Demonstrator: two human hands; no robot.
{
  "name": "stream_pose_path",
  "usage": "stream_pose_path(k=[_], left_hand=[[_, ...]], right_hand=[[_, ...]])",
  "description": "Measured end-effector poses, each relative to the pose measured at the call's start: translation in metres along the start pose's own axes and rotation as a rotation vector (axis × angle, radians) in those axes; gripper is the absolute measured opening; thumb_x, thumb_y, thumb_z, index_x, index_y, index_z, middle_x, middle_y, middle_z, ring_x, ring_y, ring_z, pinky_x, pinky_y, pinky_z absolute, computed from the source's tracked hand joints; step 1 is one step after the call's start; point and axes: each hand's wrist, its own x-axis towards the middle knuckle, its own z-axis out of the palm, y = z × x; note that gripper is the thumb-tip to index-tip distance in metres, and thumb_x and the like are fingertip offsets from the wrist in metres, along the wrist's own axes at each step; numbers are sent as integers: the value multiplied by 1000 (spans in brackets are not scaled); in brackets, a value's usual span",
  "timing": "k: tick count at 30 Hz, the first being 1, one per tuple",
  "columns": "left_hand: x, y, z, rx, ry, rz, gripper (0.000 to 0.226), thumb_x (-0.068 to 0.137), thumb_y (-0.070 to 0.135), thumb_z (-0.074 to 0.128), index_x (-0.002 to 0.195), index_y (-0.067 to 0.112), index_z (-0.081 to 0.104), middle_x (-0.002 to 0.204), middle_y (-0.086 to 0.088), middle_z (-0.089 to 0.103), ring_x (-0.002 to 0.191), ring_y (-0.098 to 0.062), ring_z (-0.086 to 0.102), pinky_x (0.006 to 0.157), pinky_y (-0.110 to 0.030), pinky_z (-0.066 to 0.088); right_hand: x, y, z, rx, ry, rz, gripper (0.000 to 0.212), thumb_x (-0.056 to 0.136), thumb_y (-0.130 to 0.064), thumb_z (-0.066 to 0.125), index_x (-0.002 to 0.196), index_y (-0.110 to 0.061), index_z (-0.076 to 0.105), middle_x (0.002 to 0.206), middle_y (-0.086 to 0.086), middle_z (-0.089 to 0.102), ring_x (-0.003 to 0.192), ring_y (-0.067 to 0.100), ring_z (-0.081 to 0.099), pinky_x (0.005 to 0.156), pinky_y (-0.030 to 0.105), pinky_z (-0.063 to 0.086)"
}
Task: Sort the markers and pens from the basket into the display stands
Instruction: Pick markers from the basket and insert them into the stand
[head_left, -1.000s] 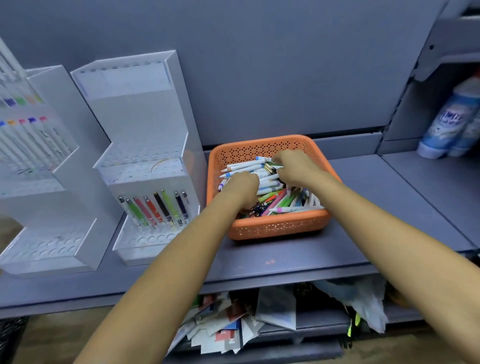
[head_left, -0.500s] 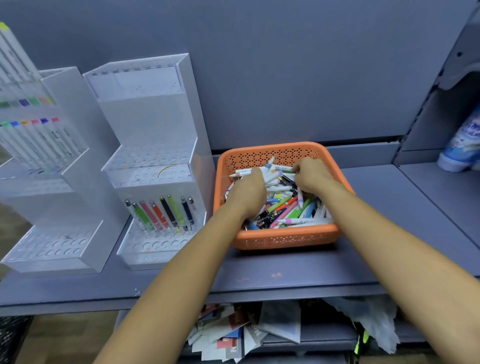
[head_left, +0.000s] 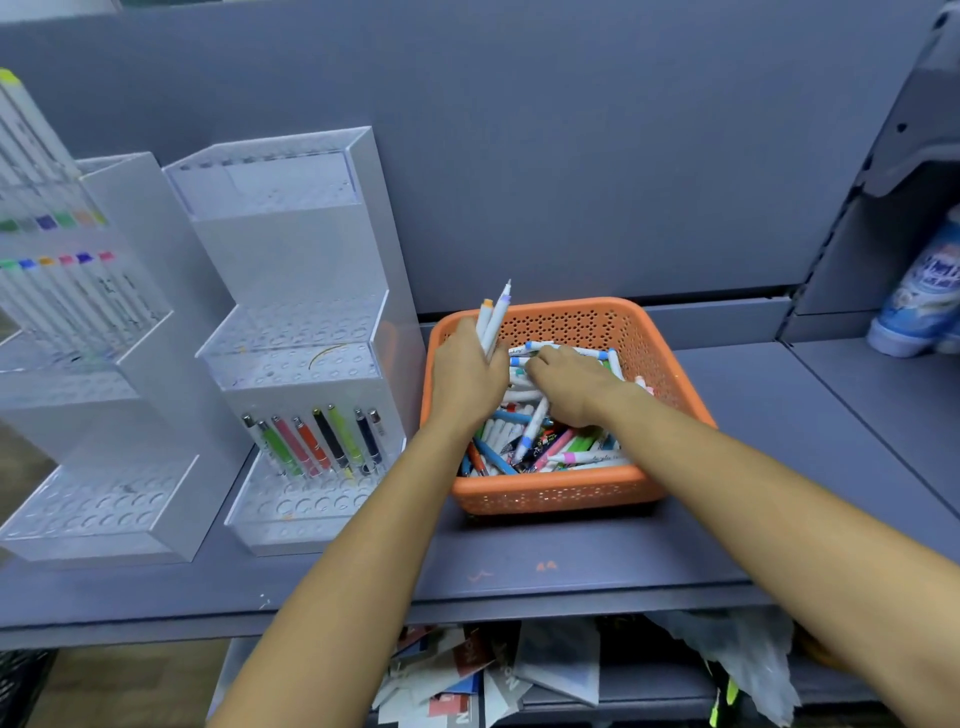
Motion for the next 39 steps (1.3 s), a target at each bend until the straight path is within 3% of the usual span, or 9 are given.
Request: stream_pose_path(k=[6, 15, 20, 23, 28, 32, 34, 36, 39], left_hand=[[1, -1, 1, 27, -81, 26, 18, 95, 15, 47, 90, 2, 59, 71, -4, 49, 62, -19, 43, 55, -28, 28], [-1, 0, 1, 75, -131, 39, 20, 96, 7, 43, 108, 5, 59, 91, -10, 61, 76, -25, 54, 63, -30, 36], [-3, -2, 3, 80, -266, 91, 22, 95, 7, 43, 113, 5, 56, 94, -14, 64, 83, -33, 56, 61, -33, 32], [-5, 0, 3, -2, -372, 83, 30, 97, 13, 43, 126, 13, 54, 106, -12, 67, 92, -30, 62, 76, -38, 49], [-3, 1, 3, -23, -383, 84, 27, 99, 17, 42, 123, 13, 55, 106, -13, 66, 93, -31, 61, 81, -43, 49], [-3, 6, -3, -178, -371, 86, 28, 103, 27, 36, 121, 19, 56, 93, -3, 65, 80, -14, 59, 72, -32, 48], [-5, 10, -4, -345, -423, 21, 30, 103, 25, 36, 126, 14, 52, 93, 1, 64, 82, -4, 62, 74, -21, 51], [-5, 9, -3, -391, -392, -45, 26, 103, 20, 36, 121, 10, 52, 81, 0, 59, 73, -10, 61, 71, -28, 54], [1, 3, -3, -243, -141, -52, 25, 102, 23, 37, 109, 5, 53, 70, 3, 45, 58, -11, 44, 57, -20, 43]], right_hand=[[-2, 1, 2, 40, 34, 31, 38, 92, -13, 52, 128, -10, 40, 124, 16, 46, 117, 31, 41, 86, 41, 41], [-2, 5, -1, 46, -6, 65, 30, 95, -25, 49, 122, -11, 50, 124, 14, 43, 118, 30, 37, 92, 43, 40], [-4, 14, -13, 309, 238, 33, 12, 91, -11, 51, 94, -9, 62, 93, 10, 61, 94, 31, 54, 75, 37, 39], [-10, 14, -23, 539, 437, 74, 13, 92, -11, 52, 81, -11, 60, 70, -2, 55, 71, 21, 51, 63, 32, 35], [-9, 11, -25, 688, 607, 46, 11, 91, -11, 55, 92, -15, 66, 79, -1, 63, 75, 17, 60, 69, 29, 46], [-11, 9, -29, 1164, 620, 11, 15, 90, -8, 59, 92, -23, 62, 86, 2, 66, 78, 16, 69, 71, 32, 58], [-12, 8, -31, 1155, 601, -34, 15, 90, -12, 61, 92, -26, 66, 88, -2, 70, 83, 14, 69, 76, 31, 56], [-11, 6, -31, 1091, 580, -12, 18, 93, -19, 58, 109, -22, 67, 98, -7, 69, 91, 9, 65, 80, 25, 50], [-9, 8, -24, 858, 306, 140, 38, 95, -24, 53, 131, -14, 50, 109, -2, 62, 95, 12, 56, 81, 25, 41]])
